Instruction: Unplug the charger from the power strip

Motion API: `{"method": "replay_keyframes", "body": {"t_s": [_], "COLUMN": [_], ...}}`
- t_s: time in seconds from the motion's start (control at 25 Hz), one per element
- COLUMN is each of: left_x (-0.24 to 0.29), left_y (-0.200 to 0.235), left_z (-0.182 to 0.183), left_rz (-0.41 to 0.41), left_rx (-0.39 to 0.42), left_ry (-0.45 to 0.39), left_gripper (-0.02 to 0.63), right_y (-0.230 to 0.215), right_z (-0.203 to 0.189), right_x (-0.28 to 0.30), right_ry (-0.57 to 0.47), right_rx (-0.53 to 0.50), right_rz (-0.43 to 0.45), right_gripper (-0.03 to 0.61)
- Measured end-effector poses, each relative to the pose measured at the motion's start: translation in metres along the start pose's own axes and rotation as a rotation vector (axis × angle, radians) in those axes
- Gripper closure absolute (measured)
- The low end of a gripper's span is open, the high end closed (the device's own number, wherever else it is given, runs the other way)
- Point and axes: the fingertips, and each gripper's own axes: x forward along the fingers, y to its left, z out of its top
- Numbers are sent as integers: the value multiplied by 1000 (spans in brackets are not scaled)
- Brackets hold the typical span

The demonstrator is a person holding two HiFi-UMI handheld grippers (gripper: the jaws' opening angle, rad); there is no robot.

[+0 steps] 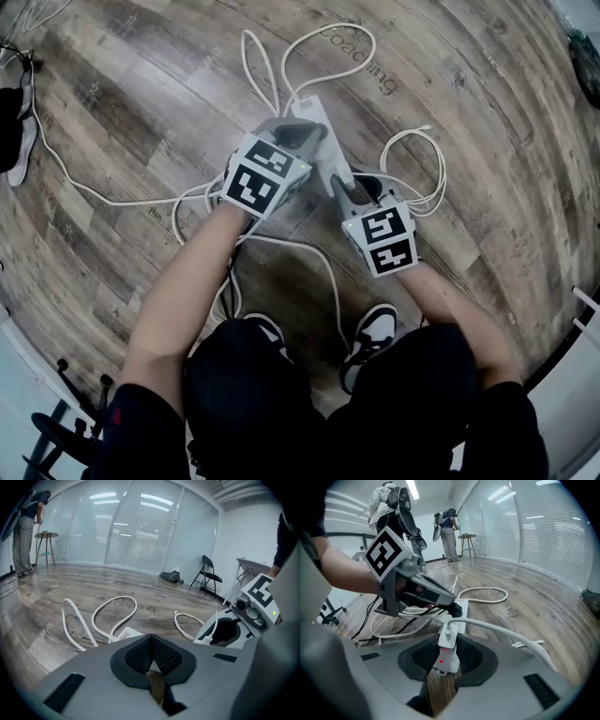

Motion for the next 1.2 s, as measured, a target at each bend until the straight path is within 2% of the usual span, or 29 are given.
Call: {"method": "replay_keyframes", "body": {"t_s": [0.24, 0.36, 0.48, 0.6, 0.72, 0.88, 1.2], "left_x": [1, -14, -53, -103, -158, -236, -398], "left_y": [0, 1, 0, -15, -40, -73, -145], "left_z": [-2, 13, 53, 103, 150, 215, 325], "left_rz": [3, 25, 85, 132, 145, 163, 198], "left_rx": [-24, -33, -32, -8, -19, -71, -137], "left_ry": [-1, -60, -163, -225, -242, -271, -303], "left_gripper": [594, 594, 594, 594, 594, 594, 594], "right_y": [-3, -5, -10, -12, -7, -8, 3], "right_z": [9, 28, 59, 96, 133, 187, 277], "right_x": [-10, -30, -61, -107, -164, -244, -423], "right_ry": [-36, -93, -132, -162, -186, -224, -280], "right_rx": [4, -13, -15, -18, -28, 16, 158], "right_rz": [-7, -13, -26, -29, -10, -20, -73], "right_gripper": [469, 469, 469, 469, 469, 469, 471]}}
